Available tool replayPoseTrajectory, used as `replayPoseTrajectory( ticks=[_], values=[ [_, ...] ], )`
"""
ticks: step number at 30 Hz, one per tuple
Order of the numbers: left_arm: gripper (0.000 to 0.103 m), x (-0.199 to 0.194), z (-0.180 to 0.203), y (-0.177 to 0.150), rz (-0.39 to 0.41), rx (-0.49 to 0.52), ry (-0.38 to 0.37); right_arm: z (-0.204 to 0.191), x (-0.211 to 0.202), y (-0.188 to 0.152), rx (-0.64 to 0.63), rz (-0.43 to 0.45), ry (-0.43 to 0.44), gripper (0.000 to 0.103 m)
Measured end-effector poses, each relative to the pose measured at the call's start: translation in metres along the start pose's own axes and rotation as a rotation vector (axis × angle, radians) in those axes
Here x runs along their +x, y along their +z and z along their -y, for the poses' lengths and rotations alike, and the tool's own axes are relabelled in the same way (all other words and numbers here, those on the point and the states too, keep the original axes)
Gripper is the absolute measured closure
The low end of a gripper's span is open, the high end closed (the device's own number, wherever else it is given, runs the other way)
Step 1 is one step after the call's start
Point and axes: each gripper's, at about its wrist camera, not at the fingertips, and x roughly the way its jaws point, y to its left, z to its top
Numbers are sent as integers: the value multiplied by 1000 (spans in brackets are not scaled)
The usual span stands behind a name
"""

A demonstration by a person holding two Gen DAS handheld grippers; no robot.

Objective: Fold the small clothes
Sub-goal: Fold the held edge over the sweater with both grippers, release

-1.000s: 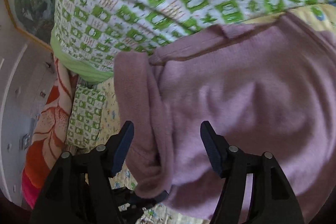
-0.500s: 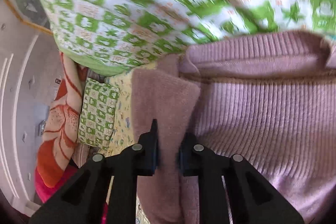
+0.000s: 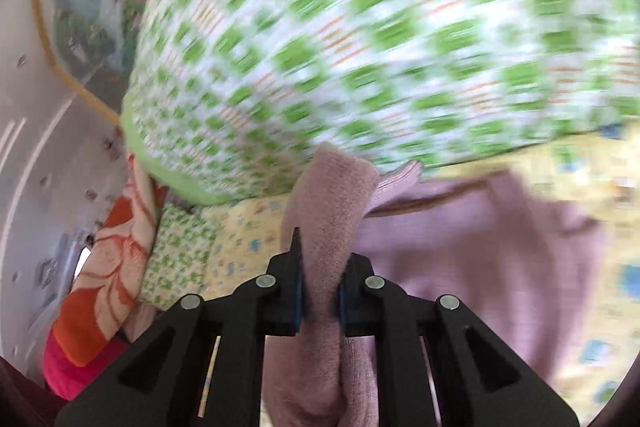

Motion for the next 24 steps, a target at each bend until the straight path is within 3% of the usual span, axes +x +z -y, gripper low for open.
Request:
replayPoseTrajectory(
  ticks=[6, 17, 22, 24],
  values=[
    [94, 50, 3, -4, -103, 35, 13, 69, -27, -11, 95, 12, -137, 89],
    [93, 80, -28, -12, -157, 13, 49, 95, -5, -25, 66, -36, -234, 89],
    [88, 82, -27, -7, -166, -6, 55, 90, 1, -25, 17, -36, -292, 89],
    [71, 75, -23, -9, -174, -19, 31, 90, 0, -26, 28, -35, -299, 86]
  ],
)
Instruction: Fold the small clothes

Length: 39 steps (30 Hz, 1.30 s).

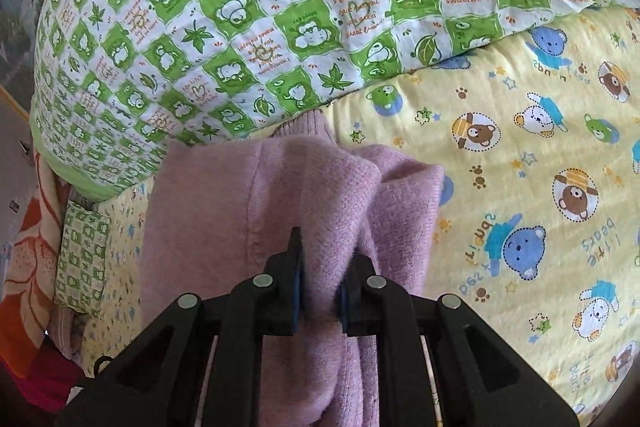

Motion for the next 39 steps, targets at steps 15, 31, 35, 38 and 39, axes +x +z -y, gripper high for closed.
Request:
replayPoseTrajectory(
  ticks=[15, 31, 35, 38, 39],
  values=[
    [40, -102, -94, -88, 59, -130, 255, -17, -84, -90, 44, 35, -4, 62],
    [85, -57, -110, -54, 69, -59, 342, -26, -48, -125, -69, -46, -111, 62],
    [90, -75, -97, -56, 106, -60, 310, -31, -53, -124, -88, -50, -100, 92],
    [91, -83, -99, -56, 117, -97, 262, -34, -86, -120, -62, 37, -62, 95],
    [92, -81, -101, -57, 107, -103, 258, -33, -93, -120, -62, 53, -72, 95]
  ],
)
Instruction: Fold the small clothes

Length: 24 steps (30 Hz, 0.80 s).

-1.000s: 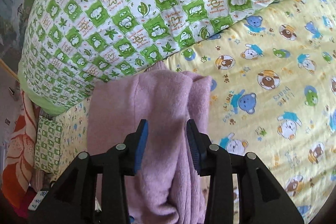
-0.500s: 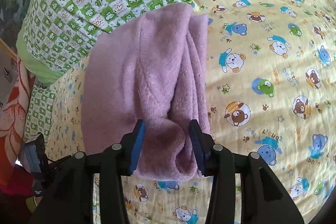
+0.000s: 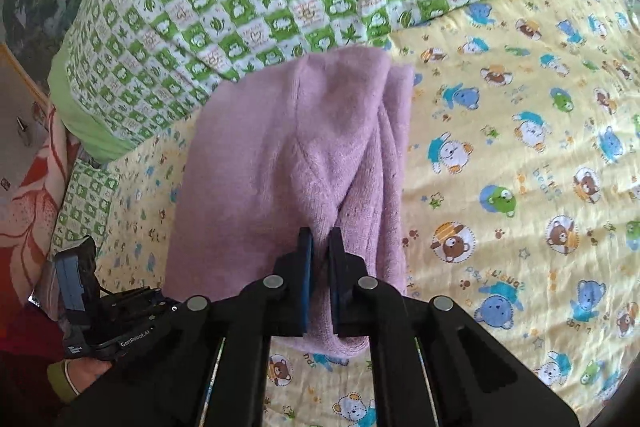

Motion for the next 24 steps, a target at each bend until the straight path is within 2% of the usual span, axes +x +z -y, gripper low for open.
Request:
replayPoseTrajectory(
  ticks=[2, 5, 9, 11, 13, 15, 17, 19, 21, 24],
  values=[
    [93, 9, -1, -3, -20, 17, 25, 6, -1, -2, -4, -7, -33, 95],
    [93, 22, -4, -5, -44, 24, 41, 19, 19, -11, 21, -59, -77, 95],
    [92, 29, -4, -5, -48, 33, 37, 20, 42, -17, -9, -91, -145, 96],
    [88, 28, -3, -4, -65, 27, 33, 21, 44, -16, 18, -89, -151, 96],
    [87, 24, -3, 0, -81, 7, 11, 20, 42, -15, 33, -92, -154, 94],
    [74, 13, -6, 0, -85, -12, -14, 18, 37, -13, 44, -89, -138, 89],
    [71, 0, -10, -1, -75, -37, -42, 16, 28, -11, 52, -77, -127, 82],
    [64, -12, -13, -2, -64, -58, -59, 14, 17, -7, 56, -51, -130, 69],
    [48, -23, -17, 4, -38, -88, -70, 14, 9, -3, 73, -17, -117, 65],
    [39, -31, -19, 22, -4, -135, -87, 17, 6, 3, 102, 7, -92, 62]
  ],
)
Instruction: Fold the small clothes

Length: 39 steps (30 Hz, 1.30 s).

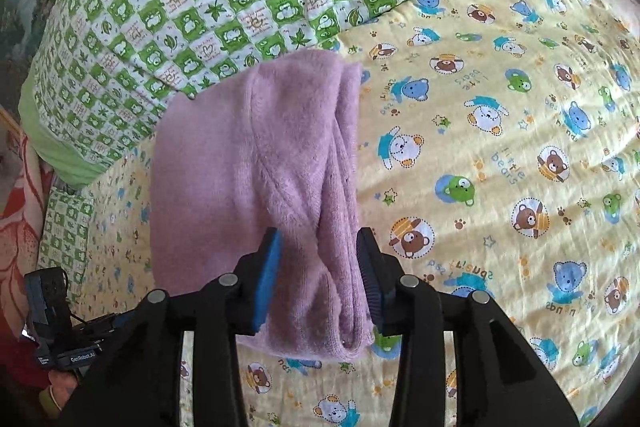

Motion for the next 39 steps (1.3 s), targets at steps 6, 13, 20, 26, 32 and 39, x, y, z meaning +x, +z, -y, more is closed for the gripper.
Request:
replayPoseTrajectory(
  ticks=[6, 13, 20, 26, 32, 39],
  values=[
    [34, 11, 10, 40, 14, -36, 12, -2, 13, 10, 7, 2, 0, 58],
    [32, 36, 15, 77, -10, -69, -4, -8, 34, 31, 5, 6, 17, 37],
    [28, 58, 14, 106, 4, -88, 20, 5, 59, 47, 23, -12, 30, 37],
    [25, 87, 3, 116, -20, -98, 49, 15, 79, 50, 19, -27, 28, 37],
    [20, 97, -4, 115, -22, -124, 23, 18, 82, 52, 6, -26, 31, 37],
    [23, 102, -6, 109, -50, -176, -58, 19, 81, 51, 8, -63, 98, 37]
  ],
)
